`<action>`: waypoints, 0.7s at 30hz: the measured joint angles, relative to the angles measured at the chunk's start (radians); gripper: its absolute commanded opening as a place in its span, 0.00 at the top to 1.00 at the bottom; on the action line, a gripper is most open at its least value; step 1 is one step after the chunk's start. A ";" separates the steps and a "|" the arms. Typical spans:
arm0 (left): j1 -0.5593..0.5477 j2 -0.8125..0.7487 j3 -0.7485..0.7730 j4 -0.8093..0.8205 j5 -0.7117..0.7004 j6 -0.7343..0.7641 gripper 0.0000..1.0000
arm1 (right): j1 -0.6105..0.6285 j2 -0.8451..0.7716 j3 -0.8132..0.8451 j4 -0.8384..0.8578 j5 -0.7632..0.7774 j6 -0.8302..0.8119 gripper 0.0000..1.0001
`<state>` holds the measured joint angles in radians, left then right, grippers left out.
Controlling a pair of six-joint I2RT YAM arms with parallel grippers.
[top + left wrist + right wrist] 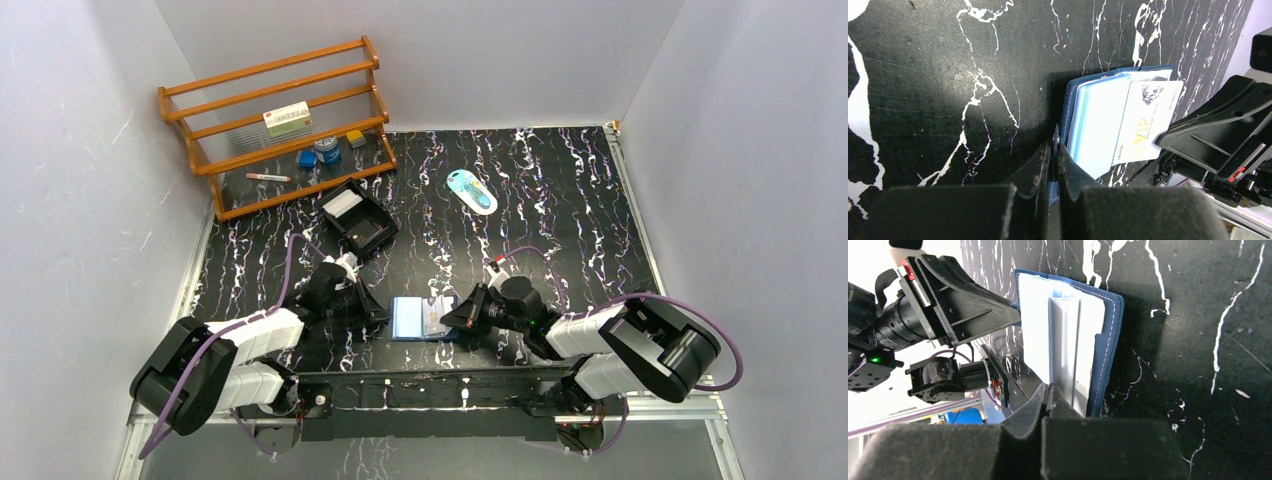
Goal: Put the credit cards into the card holder
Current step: Insert the credit card into the card holder.
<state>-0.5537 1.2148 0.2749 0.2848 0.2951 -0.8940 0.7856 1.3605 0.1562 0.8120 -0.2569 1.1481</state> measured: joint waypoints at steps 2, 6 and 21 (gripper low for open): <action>0.000 0.000 0.000 0.000 0.000 0.000 1.00 | 0.000 0.001 0.000 -0.009 0.000 0.000 1.00; 0.000 0.000 0.000 0.000 0.000 -0.001 1.00 | 0.001 0.026 0.000 0.006 -0.002 0.002 1.00; 0.000 0.001 -0.001 0.002 0.001 -0.006 1.00 | 0.001 0.166 0.000 0.172 -0.041 0.043 1.00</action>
<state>-0.5537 1.2160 0.2741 0.2863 0.2958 -0.8997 0.7868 1.5261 0.1562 0.9840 -0.2981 1.1912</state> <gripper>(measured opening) 0.034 0.011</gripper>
